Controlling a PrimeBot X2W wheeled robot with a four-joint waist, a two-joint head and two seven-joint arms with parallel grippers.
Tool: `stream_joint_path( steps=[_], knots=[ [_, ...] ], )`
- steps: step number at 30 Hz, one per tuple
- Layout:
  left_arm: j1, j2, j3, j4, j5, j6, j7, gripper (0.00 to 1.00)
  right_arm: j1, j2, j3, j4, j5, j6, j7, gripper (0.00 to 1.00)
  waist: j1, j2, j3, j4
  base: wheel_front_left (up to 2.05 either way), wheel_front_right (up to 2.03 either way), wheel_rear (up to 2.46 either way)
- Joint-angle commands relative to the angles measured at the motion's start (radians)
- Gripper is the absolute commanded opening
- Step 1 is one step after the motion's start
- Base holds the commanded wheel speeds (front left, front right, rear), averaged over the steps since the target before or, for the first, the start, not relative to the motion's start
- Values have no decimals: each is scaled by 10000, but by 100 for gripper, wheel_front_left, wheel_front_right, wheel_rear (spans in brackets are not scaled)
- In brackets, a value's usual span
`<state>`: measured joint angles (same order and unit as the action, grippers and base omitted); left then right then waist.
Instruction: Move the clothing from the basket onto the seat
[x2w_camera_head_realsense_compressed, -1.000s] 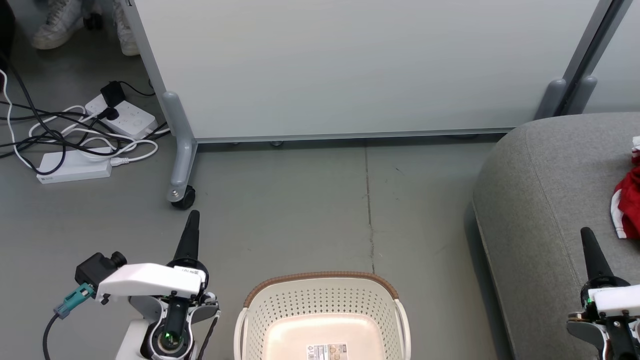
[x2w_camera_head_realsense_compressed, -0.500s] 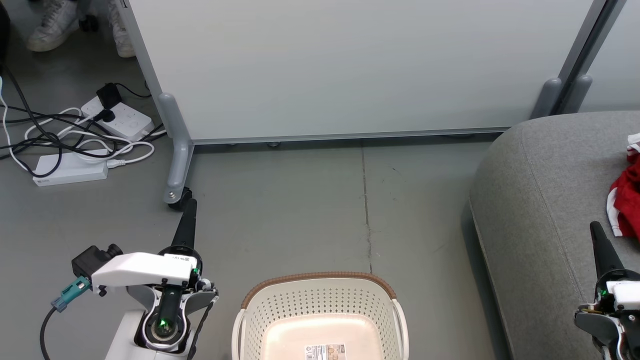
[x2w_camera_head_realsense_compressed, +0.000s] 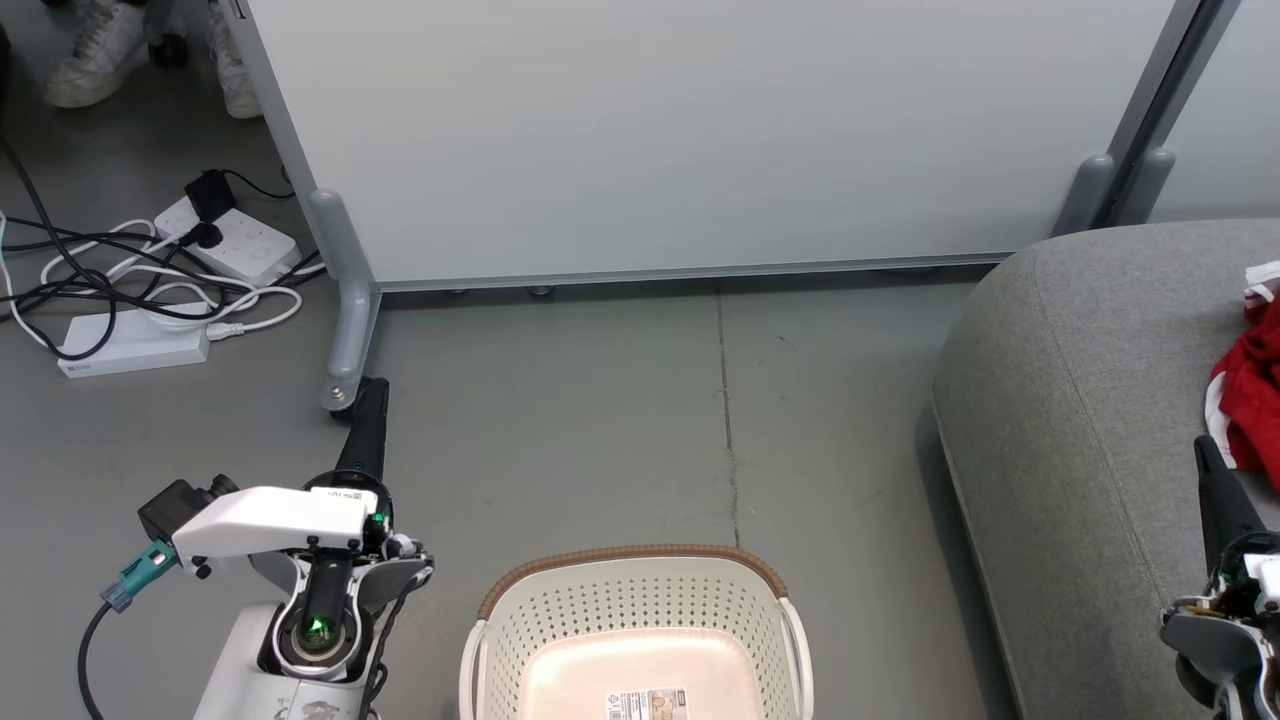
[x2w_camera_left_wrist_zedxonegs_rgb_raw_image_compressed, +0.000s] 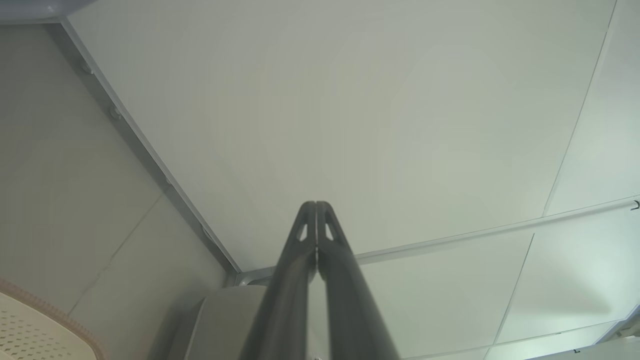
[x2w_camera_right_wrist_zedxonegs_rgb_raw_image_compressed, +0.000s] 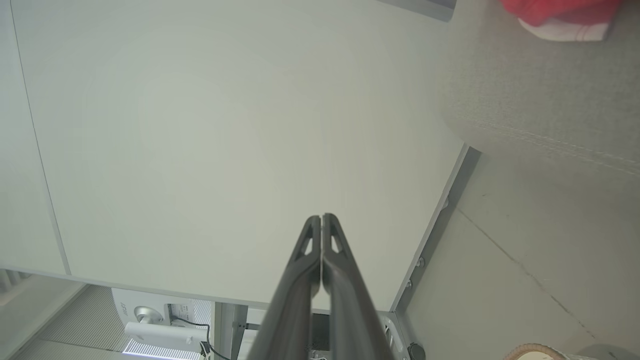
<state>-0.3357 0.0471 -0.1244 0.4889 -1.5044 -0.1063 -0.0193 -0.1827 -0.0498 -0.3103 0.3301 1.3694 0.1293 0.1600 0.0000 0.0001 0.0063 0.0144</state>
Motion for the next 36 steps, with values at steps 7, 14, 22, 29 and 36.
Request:
stream_joint_path(
  steps=[7,14,22,29,36],
  knots=[
    [-362,47,89,119,-631,-142,135,0,-255,-34,-231,50,677,23,261,0,0,-1,-7,-47,0,0,0],
    [-513,49,117,206,-1014,-196,215,0,-335,-29,-342,123,1103,24,404,0,0,-1,-12,-85,0,0,0],
    [-656,51,157,304,-1534,-274,328,0,-385,-24,-530,213,1634,25,586,0,0,-1,-19,-134,0,0,0],
    [-649,53,168,340,-1666,-274,360,0,-437,-21,-562,230,1786,25,650,0,0,-1,-22,-155,0,0,0],
    [-649,53,168,336,-1666,-274,360,0,-436,-21,-561,228,1784,25,644,0,0,-1,-22,-155,0,0,0]
  ],
)
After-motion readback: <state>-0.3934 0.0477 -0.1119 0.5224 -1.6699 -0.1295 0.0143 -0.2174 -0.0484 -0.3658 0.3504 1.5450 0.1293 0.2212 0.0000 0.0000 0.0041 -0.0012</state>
